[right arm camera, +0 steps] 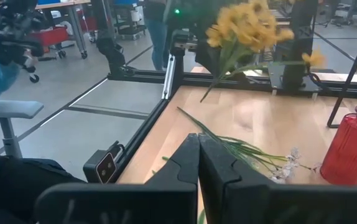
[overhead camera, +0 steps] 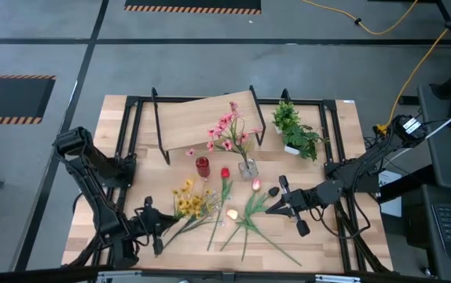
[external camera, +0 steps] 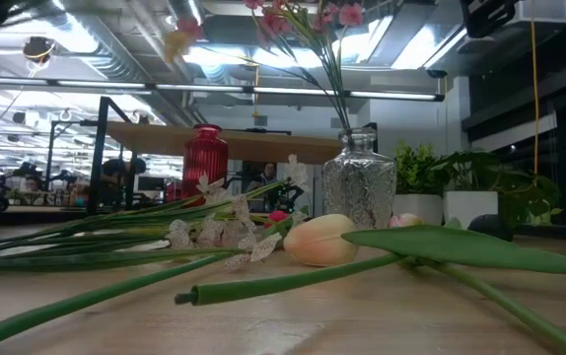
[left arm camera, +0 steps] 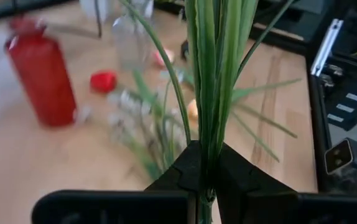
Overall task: Pick and place flowers into a vace then onto a shelf
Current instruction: Put the yellow flowers into the transparent flower vase
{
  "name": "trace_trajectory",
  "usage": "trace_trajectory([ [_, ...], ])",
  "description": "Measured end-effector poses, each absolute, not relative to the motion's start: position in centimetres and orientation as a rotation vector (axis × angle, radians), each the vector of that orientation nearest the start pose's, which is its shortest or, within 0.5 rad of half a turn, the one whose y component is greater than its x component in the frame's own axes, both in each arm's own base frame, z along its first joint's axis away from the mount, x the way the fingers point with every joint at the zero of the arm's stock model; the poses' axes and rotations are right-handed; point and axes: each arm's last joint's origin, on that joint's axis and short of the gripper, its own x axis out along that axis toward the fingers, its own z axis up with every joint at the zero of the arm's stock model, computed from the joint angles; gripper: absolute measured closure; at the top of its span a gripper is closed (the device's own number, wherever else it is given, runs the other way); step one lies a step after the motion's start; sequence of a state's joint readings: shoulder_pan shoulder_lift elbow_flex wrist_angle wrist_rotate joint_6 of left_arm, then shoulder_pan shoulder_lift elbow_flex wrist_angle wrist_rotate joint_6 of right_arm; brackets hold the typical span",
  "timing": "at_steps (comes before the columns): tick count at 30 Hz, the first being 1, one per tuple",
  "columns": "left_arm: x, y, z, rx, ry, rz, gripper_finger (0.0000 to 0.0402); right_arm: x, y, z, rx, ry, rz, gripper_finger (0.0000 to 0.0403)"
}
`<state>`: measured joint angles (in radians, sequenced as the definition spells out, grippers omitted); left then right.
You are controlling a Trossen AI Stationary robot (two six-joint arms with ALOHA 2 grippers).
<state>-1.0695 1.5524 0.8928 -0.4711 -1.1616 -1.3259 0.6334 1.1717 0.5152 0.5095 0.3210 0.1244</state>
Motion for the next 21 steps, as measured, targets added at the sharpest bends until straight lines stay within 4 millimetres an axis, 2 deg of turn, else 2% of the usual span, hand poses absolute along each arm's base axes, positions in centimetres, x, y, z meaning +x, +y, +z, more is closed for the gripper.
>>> trace_trajectory([
  [10,20.5,-22.4,20.4,-0.067,0.412,0.232,0.0384,20.1,13.6,23.1,0.035,0.145,0.305,0.0392],
  [15,21.6,-21.9,20.7,-0.024,0.409,0.22,0.0384,20.1,13.6,23.1,0.023,0.142,0.306,0.0391],
  [21,22.7,-22.2,21.7,0.005,0.359,0.136,0.0384,20.1,13.6,23.2,-0.021,0.128,0.31,0.0391],
])
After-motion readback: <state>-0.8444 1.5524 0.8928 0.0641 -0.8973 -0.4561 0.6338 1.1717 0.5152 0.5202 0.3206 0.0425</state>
